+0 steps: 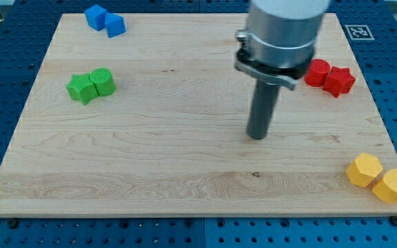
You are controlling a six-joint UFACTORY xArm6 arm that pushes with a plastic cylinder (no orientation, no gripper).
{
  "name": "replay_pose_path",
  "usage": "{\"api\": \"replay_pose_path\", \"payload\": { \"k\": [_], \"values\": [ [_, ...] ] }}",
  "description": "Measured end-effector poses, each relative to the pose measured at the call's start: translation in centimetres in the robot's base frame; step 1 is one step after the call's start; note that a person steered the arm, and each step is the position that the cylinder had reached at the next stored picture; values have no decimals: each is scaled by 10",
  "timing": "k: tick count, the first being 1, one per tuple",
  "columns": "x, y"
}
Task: Slide the yellow heart below the yellow hexagon
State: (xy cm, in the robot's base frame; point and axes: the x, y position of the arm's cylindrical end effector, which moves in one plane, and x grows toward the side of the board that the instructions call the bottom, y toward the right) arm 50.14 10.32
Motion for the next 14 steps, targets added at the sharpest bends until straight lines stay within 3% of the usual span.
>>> {"api": "replay_pose_path", "payload": {
  "k": [2, 4, 6, 14],
  "values": [
    [9, 109],
    [58, 234],
    [115, 220],
    [97, 169]
  ]
}}
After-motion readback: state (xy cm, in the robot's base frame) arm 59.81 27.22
